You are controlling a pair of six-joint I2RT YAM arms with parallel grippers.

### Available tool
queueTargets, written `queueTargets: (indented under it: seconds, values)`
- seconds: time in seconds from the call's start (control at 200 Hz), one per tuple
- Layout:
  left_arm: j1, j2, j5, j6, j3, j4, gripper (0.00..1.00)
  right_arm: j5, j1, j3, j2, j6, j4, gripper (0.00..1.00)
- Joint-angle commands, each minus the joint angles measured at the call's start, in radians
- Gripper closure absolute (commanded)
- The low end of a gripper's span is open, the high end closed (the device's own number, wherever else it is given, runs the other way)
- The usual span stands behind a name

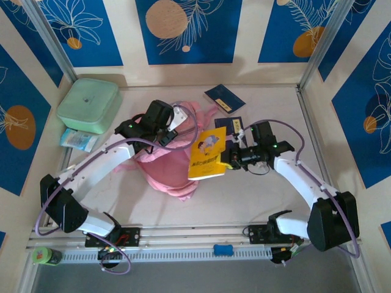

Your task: Pack books, pencil case, and school supplies into a backpack

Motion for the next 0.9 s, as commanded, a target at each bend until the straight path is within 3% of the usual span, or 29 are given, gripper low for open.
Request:
queueTargets:
  seconds: [0.0, 0.145, 0.4, 0.61, 0.8, 0.895]
  values:
    - [0.01, -0.027, -0.016, 0.016, 0.087, 0.062, 1.0, 0.001, 0.128, 0.023, 0.075, 0.053, 0.166, 1.0]
    - [0.011, -0.019, -0.011, 0.0, 0.102, 0.051, 1.0, 0.092, 0.235, 0.077, 0.185, 0.103, 0.319, 1.0]
    - [0.011, -0.05, 0.034, -0.011, 0.064, 0.084, 1.0, 0.168, 0.277, 0.16, 0.439, 0.208, 0.644, 1.0]
    - [0.015, -0.052, 0.031, -0.007, 0.051, 0.083, 1.0, 0.258, 0.294, 0.259, 0.598, 0.2, 0.663, 1.0]
    - [0.02, -0.068, 0.03, -0.004, 0.025, 0.093, 1.0, 0.301, 0.287, 0.259, 0.618, 0.17, 0.577, 0.61]
    - [0.026, -0.077, 0.03, -0.004, 0.017, 0.098, 1.0, 0.335, 0.29, 0.208, 0.565, 0.169, 0.518, 0.49]
